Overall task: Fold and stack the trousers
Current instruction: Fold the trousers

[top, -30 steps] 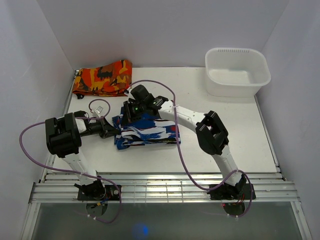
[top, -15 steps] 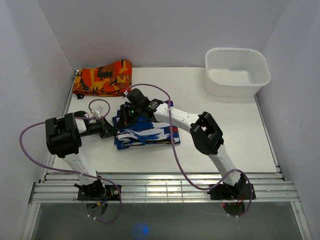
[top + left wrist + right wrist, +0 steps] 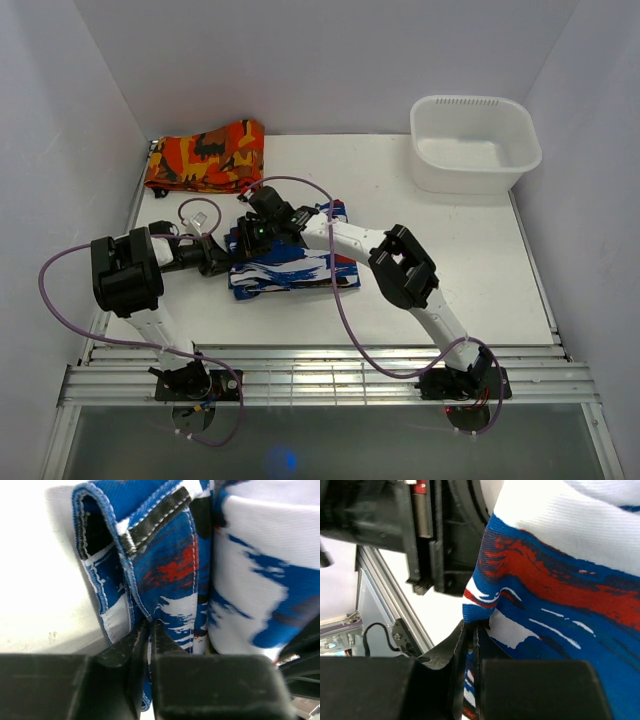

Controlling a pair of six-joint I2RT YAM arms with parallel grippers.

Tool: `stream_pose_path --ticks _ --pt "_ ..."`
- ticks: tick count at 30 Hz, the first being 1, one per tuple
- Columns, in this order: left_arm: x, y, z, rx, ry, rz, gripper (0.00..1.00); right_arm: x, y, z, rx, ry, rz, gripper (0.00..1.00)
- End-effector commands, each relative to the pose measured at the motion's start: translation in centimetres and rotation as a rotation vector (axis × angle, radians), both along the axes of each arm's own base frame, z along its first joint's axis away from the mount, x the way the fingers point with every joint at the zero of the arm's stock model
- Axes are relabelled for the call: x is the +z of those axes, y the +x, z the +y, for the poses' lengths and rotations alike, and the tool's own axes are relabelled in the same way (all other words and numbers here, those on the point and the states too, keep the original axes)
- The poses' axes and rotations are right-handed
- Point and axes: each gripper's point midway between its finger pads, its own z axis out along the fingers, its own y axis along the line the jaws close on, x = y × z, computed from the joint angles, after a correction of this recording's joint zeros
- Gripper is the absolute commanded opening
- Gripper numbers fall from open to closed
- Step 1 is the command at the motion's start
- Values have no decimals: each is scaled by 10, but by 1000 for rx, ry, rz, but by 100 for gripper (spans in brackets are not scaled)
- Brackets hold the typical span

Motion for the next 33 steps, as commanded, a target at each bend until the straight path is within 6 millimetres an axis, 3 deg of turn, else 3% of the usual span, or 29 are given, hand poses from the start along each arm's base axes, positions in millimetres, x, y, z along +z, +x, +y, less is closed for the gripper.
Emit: stream_pose_path --ticks 1,6,9,10,11,13,14,16,17,18,20,21,22,24,26,28,31,33 --pt "-9 -8 17 11 174 22 27 -1 1 17 41 60 -59 8" --pt "23 8 64 134 240 -14 46 4 9 22 67 102 -107 8" --pt "42 13 92 164 265 -69 52 28 5 28 133 200 -127 13" --pt "47 14 100 175 264 -84 52 48 -2 32 191 279 -143 33" --pt "52 10 101 150 259 -100 52 70 -4 31 220 324 -181 42" --pt "76 14 97 101 209 -183 53 98 -6 22 285 383 -224 57" --pt "85 7 89 50 183 -209 53 124 -7 15 308 417 -261 62" --pt "112 5 76 -4 115 -304 54 139 -5 -5 357 431 -302 78" --pt "123 -1 68 -42 114 -345 57 158 -8 -19 373 441 -327 81" --pt "129 -4 62 -69 119 -375 57 157 1 -35 382 422 -353 84" --pt "138 -9 41 -148 135 -409 58 158 -6 -65 423 406 -340 91" --pt "145 -11 31 -179 150 -440 58 147 2 -86 415 367 -299 95" --pt "148 -13 13 -232 140 -447 58 141 -3 -100 467 374 -285 98" --pt "152 -11 -3 -264 127 -459 58 116 2 -137 439 334 -186 98" --pt "151 -12 -25 -293 64 -419 58 107 -4 -159 457 349 -143 98" --pt "139 -14 -41 -326 18 -350 56 83 -11 -181 451 318 -68 98" --pt "114 -20 -52 -353 -16 -254 56 56 -28 -195 473 295 -17 98" --pt "78 -26 -49 -340 -20 -107 53 41 -33 -197 454 299 25 100"
